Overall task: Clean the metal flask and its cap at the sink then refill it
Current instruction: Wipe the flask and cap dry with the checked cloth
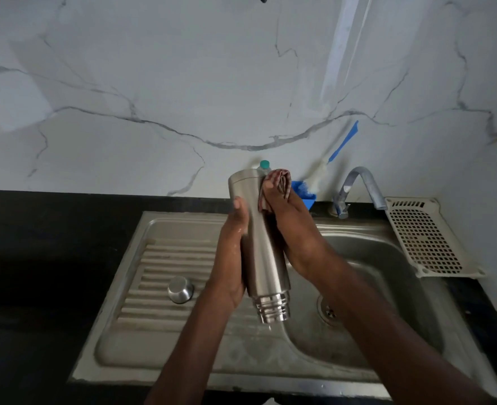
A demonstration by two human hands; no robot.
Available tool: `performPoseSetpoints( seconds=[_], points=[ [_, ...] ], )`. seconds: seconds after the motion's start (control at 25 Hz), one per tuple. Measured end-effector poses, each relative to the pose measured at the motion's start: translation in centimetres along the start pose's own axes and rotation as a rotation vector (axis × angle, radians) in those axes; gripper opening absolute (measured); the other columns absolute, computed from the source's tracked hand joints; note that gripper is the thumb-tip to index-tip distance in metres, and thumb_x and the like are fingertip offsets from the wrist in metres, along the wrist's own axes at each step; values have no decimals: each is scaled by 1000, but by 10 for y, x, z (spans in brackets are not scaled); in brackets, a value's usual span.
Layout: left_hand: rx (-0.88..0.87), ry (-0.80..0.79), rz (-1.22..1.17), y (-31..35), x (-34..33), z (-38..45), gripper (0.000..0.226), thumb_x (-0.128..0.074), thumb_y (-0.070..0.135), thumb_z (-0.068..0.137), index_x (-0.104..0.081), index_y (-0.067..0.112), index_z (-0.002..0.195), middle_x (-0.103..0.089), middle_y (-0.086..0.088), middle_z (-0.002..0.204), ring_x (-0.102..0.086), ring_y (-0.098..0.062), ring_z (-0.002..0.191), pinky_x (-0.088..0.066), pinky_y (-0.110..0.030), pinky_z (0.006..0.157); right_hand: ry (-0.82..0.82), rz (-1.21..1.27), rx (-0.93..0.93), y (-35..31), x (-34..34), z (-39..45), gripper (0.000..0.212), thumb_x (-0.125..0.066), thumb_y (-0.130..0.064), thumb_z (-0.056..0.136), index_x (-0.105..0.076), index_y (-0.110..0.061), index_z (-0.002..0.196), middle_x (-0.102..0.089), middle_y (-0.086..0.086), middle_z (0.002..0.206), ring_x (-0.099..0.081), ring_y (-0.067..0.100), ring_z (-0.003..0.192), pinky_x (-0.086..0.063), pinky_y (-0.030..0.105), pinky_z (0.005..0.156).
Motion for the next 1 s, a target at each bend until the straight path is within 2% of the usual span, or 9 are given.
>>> performPoseSetpoints(
  seconds=[0.16, 0.28, 0.4, 0.48, 0.6, 0.68, 0.76, 0.88, 1.0],
  points=[
    [-20, 178, -48, 9, 23, 22, 70, -81, 53, 82, -63, 8, 132, -70, -28, 124, -70, -48, 114, -57, -62, 98, -173, -59, -84, 36, -3, -28, 36, -58, -43, 102, -64, -18, 125, -77, 5, 110, -73, 21, 102, -58, 41, 93],
    [-116, 409, -68, 17, 45, 35, 64, -88, 43, 78, -64, 10, 128, -75, -20, 114, -76, -34, 96, -63, -40, 70, -188, -581, 289, 58, 0, -52, 45, -56, -37, 104, -46, -19, 144, -61, -3, 133, -62, 9, 116, -52, 35, 99],
    [-59, 422, -184, 9, 47, 43, 64, -88, 35, 81, -61, 8, 132, -74, -18, 105, -78, -30, 86, -61, -38, 69, -30, -1251, 692, 72, -3, -71, 65, -48, -34, 103, -28, -9, 159, -33, 10, 163, -42, 21, 144, -39, 34, 117],
    [-37, 410, -233, 2, 45, 42, 66, -87, 36, 82, -60, 6, 134, -73, -14, 100, -76, -28, 82, -61, -39, 70, 33, -1149, 673, 66, -3, -69, 53, -47, -35, 104, -41, -12, 151, -47, 7, 153, -51, 22, 134, -46, 31, 109],
    [-60, 324, -335, 1, 44, 40, 62, -78, 42, 88, -60, 3, 133, -73, -11, 97, -74, -24, 81, -62, -38, 70, -73, -7, -186, 64, 5, -51, 40, -46, -41, 107, -65, -11, 125, -74, 12, 111, -68, 32, 96, -58, 32, 75],
    [-84, 275, -307, 6, 42, 39, 64, -74, 47, 89, -61, 2, 132, -72, -13, 101, -72, -25, 84, -62, -36, 70, -164, 463, -442, 67, 0, -51, 47, -46, -42, 107, -67, -5, 125, -74, 20, 109, -69, 37, 91, -60, 34, 69],
    [-117, 310, -238, 9, 43, 41, 71, -78, 51, 82, -61, 5, 133, -71, -14, 105, -71, -25, 86, -61, -36, 68, -111, 247, -187, 66, 0, -56, 42, -52, -46, 103, -66, -12, 123, -75, 12, 108, -71, 31, 91, -57, 33, 68],
    [-173, 406, -205, 6, 46, 43, 73, -85, 51, 76, -62, 9, 132, -70, -12, 103, -71, -25, 87, -60, -36, 68, 60, -826, 501, 76, 1, -62, 50, -54, -41, 102, -47, -16, 145, -57, 2, 137, -60, 13, 120, -53, 30, 97],
    [-180, 369, -194, 5, 47, 42, 69, -82, 48, 79, -61, 12, 134, -70, -11, 102, -73, -22, 84, -60, -36, 67, 31, -605, 310, 78, 8, -51, 58, -53, -64, 98, -52, -23, 139, -63, 5, 126, -64, 20, 107, -58, 38, 87]
  ],
)
Point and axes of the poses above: each hand's wrist, its own z-axis towards the middle knuckle, its own x-axis out of the back of the hand, y = z × x, the point moved 4 cm from there along z, towards the middle knuckle
